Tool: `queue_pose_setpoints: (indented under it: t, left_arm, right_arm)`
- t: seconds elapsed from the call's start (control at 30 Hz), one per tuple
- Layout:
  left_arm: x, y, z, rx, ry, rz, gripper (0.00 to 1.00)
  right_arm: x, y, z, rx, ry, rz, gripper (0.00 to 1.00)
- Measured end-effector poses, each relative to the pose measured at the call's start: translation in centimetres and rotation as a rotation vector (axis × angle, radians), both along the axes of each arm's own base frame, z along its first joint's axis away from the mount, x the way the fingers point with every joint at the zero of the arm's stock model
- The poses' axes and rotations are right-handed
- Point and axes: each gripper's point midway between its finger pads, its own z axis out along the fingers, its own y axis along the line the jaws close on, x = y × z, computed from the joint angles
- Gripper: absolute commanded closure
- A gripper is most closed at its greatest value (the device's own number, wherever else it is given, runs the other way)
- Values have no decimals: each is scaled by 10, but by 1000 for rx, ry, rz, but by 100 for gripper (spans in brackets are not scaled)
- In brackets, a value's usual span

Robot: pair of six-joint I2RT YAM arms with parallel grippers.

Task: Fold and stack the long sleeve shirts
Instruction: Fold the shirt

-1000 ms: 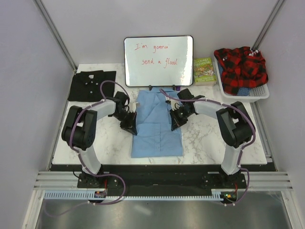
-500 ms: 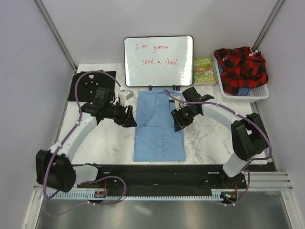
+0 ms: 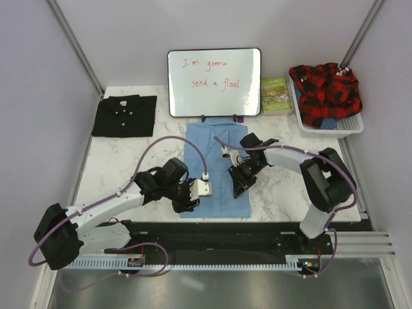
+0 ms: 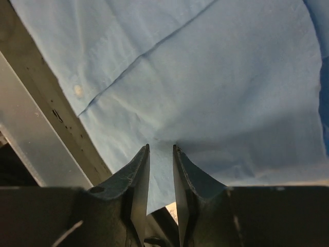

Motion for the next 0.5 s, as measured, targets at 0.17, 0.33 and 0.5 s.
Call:
queue_pose_setpoints:
  t: [0.17,0.33,0.5]
  left_arm:
    - [-23,-16,-20,45,-236,-176,42]
    - [-28,-26,-34,81,-429,-255,45]
    - [-29,-44,-37,82,-568,-291,48]
  right_arm:
    - [-5,2,-25,-19,104,-14,69]
    - [-5,5,-25,-11,134,-26,68]
    - [-5,6,-24,-10,138,-31,68]
